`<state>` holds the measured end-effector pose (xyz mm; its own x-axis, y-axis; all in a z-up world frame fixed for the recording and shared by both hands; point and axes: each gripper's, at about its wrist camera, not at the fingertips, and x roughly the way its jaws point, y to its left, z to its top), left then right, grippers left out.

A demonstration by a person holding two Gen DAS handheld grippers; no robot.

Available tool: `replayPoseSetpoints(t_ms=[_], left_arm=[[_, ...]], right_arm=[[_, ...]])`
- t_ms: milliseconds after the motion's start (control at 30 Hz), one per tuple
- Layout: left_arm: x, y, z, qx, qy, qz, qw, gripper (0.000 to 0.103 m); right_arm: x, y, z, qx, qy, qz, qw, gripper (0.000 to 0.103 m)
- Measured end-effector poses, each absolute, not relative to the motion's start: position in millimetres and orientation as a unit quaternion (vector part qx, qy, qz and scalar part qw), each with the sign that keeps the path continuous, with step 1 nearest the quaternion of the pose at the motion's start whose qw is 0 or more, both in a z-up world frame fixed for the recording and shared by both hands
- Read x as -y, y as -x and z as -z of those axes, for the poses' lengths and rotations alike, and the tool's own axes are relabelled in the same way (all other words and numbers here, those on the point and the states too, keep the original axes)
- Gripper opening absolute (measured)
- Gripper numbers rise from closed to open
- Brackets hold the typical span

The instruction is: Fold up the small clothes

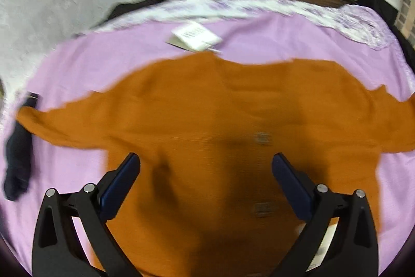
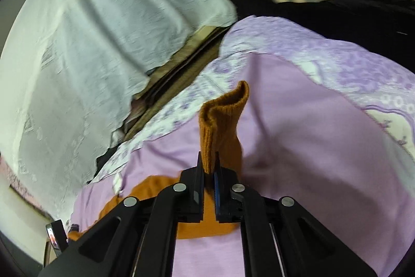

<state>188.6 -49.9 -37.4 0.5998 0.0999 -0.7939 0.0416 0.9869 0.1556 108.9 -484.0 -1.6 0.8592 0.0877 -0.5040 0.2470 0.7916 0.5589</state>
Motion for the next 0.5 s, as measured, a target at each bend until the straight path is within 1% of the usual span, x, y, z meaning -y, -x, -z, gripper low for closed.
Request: replayPoseSetpoints(t_ms=[100, 200, 367, 433, 467, 500], left_arm=[[14.2, -184.9, 34.5, -0.437, -0.083, -0.043, 0.894, 0.099], [-33.1, -182.3, 36.7, -0.433, -0.063, -0.077, 0.896, 0.099], [-112.8, -173.9, 61.5, -0.436, 0.002, -0.131, 0.891, 0.099], [-132.8, -176.0, 75.9, -0.451, 0.044, -0.131, 0.882, 0.099], [-141.3, -178.4, 78.9, -0.456, 0.079, -0.122, 0.878, 0.099], [-144.3, -178.9, 77.1, -0.453, 0.088, -0.122, 0.879, 0.099]], right_arm=[[474.0, -117.8, -3.6, -0.264, -0.322, 0.035, 0.908, 0.006], [459.7, -128.6, -3.8, -0.269, -0.323, 0.029, 0.907, 0.006], [432.2, -142.3, -3.0, -0.280, -0.317, 0.021, 0.906, 0.006], [417.7, -148.2, -3.4, -0.285, -0.312, 0.015, 0.906, 0.006], [412.2, -150.3, -3.9, -0.286, -0.310, 0.013, 0.907, 0.006], [406.6, -152.7, -4.4, -0.287, -0.308, 0.012, 0.907, 0.006]])
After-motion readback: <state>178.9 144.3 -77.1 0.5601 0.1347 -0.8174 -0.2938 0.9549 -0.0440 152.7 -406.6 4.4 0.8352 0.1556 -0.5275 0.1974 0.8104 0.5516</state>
